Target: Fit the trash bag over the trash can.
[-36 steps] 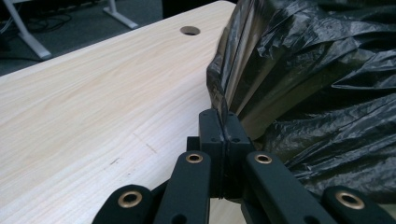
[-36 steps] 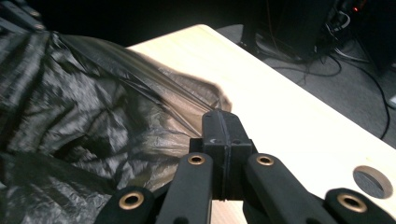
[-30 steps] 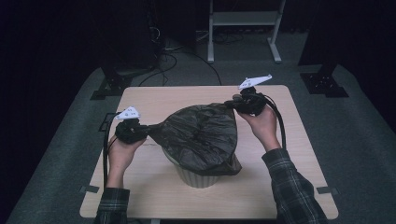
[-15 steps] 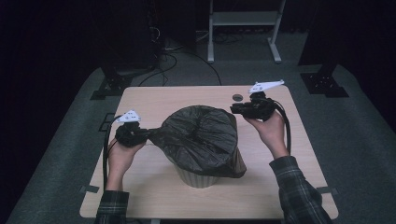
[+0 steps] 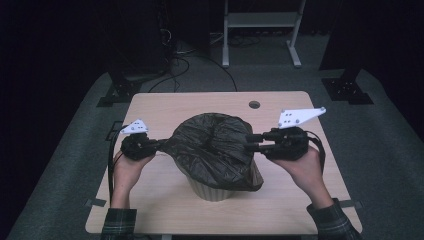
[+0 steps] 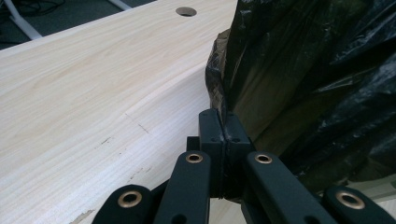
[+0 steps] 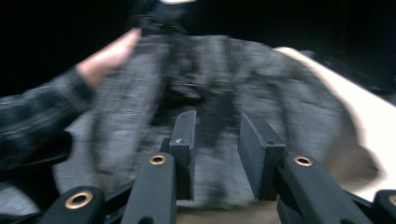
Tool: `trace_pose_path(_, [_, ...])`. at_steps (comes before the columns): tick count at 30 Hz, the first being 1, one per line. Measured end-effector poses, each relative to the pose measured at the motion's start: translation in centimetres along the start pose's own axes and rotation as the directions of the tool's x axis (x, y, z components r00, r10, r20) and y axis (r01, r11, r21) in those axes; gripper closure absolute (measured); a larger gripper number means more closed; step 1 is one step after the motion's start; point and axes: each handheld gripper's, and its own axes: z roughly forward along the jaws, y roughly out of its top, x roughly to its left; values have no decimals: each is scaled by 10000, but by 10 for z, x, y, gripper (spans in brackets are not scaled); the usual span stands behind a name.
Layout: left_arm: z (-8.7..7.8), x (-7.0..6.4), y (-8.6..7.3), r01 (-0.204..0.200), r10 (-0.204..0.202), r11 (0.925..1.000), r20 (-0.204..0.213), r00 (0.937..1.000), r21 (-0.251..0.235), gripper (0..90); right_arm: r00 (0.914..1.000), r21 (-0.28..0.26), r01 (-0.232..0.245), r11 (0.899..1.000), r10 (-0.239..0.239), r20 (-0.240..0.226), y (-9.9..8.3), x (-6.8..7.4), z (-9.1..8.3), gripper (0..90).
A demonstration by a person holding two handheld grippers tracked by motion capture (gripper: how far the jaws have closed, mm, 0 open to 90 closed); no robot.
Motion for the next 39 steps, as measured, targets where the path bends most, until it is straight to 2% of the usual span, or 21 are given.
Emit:
trace_pose_path(2, [0, 0, 0, -26, 26, 10000, 1, 10000, -8, 896, 9987, 69, 54, 10000, -51, -507, 0, 11, 6, 656])
trace_pose_path(5, [-1, 0, -1, 11, -11, 10000, 16, 10000, -15, 896, 9944, 267, 249, 9993, -220, -1029, -1, 25, 19, 651])
trace_pose_path(9, [-1, 0, -1, 20, -20, 10000, 51, 10000, -1, 896, 9908, 498, 415, 9979, -347, -1307, -3, 33, 32, 652])
trace_pose_path(11, [0, 0, -1, 23, -23, 10000, 54, 10000, 15, 896, 9901, 677, 412, 9969, -317, -1365, -5, 34, 36, 696])
trace_pose_path(13, [0, 0, -1, 5, -5, 10000, 67, 10000, 34, 896, 9888, 582, 539, 9969, -451, -1420, -6, 35, 38, 803])
trace_pose_path(15, [-1, 0, -1, 1, -1, 10000, 74, 10000, 44, 896, 9855, 729, 804, 9941, -683, -1551, -7, 40, 41, 900])
trace_pose_path(17, [-1, -1, -1, -9, 9, 10000, 93, 10000, 62, 896, 9839, 761, 857, 9934, -723, -1634, -7, 42, 41, 900])
trace_pose_path(20, [-1, -2, -2, -34, 33, 9999, 100, 9999, 144, 895, 9782, 659, 1162, 9910, -1027, -1808, -8, 52, 43, 900])
trace_pose_path(24, [0, -2, -3, -2, 0, 9999, 97, 10000, 132, 896, 9674, 515, 1455, 9880, -1312, -2165, -10, 65, 45, 900])
trace_pose_path(25, [0, -2, -2, -23, 21, 9999, 102, 9999, 126, 896, 9637, 574, 1497, 9871, -1327, -2315, -11, 68, 47, 900])
trace_pose_path(26, [0, -2, -2, -28, 27, 9999, 117, 9999, 115, 896, 9555, 720, 1664, 9834, -1428, -2582, -14, 75, 54, 900])
trace_pose_path(27, [0, -2, -2, -32, 31, 9999, 107, 9999, 118, 896, 9555, 720, 1664, 9834, -1428, -2582, -14, 75, 54, 900])
trace_pose_path(30, [1, -1, -3, 36, -37, 9998, 65, 10000, 185, 896, 9462, 1049, 1965, 9749, -1605, -2810, -21, 87, 67, 900])
trace_pose_path(32, [4, 1, -5, 56, -57, 9995, 20, 10000, 299, 896, 9413, 1358, 2052, 9692, -1575, -2985, -32, 93, 81, 900])
trace_pose_path(34, [7, 2, -8, 99, -99, 9990, 0, 10000, 427, 896, 9408, 1408, 2027, 9691, -1528, -3024, -35, 94, 84, 900])
trace_pose_path(37, [15, 5, -11, 94, -82, 9970, -164, 9998, 773, 896, 9407, 1770, 2007, 9635, -1391, -3095, -48, 96, 94, 900])
trace_pose_path(39, [18, 5, -12, 111, -99, 9967, -160, 9998, 801, 895, 9410, 1925, 1956, 9616, -1288, -3130, -56, 95, 98, 900])
